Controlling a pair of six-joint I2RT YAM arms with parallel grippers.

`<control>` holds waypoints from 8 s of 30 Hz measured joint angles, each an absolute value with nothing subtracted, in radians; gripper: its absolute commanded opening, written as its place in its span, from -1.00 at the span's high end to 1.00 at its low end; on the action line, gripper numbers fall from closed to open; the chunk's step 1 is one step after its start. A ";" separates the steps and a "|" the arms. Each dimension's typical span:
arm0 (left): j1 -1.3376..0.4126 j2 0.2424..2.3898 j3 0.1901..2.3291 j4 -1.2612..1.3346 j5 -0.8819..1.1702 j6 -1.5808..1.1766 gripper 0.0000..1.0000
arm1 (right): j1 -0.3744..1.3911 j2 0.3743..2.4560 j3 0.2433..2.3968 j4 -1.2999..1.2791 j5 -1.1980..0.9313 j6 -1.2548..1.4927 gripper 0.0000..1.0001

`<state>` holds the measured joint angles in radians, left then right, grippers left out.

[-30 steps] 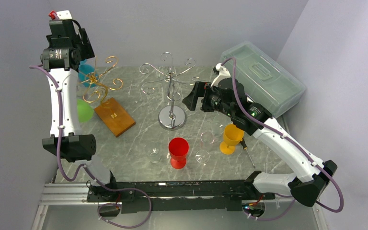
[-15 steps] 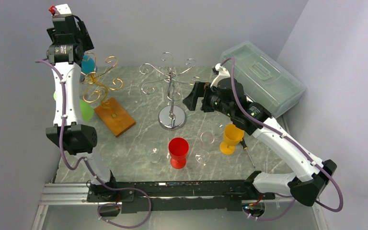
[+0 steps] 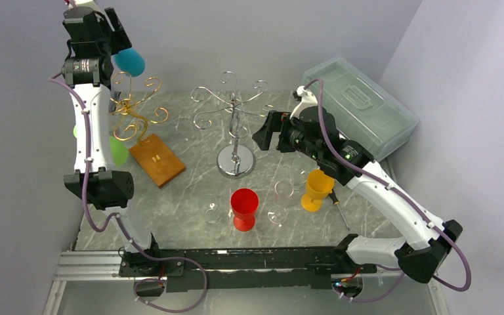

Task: Take the wine glass off the wine glass rack
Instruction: Pick up the wine glass from the wine rack, then place the wine glass at the center of the board, then pick up the wine glass from the wine rack.

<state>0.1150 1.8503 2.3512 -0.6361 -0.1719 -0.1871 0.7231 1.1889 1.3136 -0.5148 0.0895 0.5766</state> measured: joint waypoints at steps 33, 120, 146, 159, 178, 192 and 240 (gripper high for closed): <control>0.068 1.614 2.339 -0.566 0.407 -0.673 0.20 | 0.711 1.166 1.476 -0.239 -0.127 0.473 -0.99; -0.212 1.203 1.658 -0.601 0.609 -0.693 -0.99 | 0.677 0.652 1.341 -0.814 0.419 0.758 1.00; -0.278 1.206 1.702 -0.795 0.552 -0.508 -0.99 | 0.286 0.994 1.273 -1.249 0.535 0.839 1.00; -0.278 1.206 1.701 -0.807 0.561 -0.483 -0.99 | 0.045 1.053 1.171 -1.082 0.224 0.676 1.00; -0.278 1.192 1.654 -0.815 0.550 -0.457 -0.99 | -0.033 1.251 1.100 -0.971 0.146 0.611 1.00; -0.278 1.180 1.654 -0.838 0.514 -0.437 -0.99 | -0.033 1.267 1.097 -0.970 0.147 0.602 0.05; 0.012 1.479 2.253 -1.285 -0.504 -0.259 -0.99 | 0.279 1.233 1.651 -0.940 -0.020 0.522 -0.99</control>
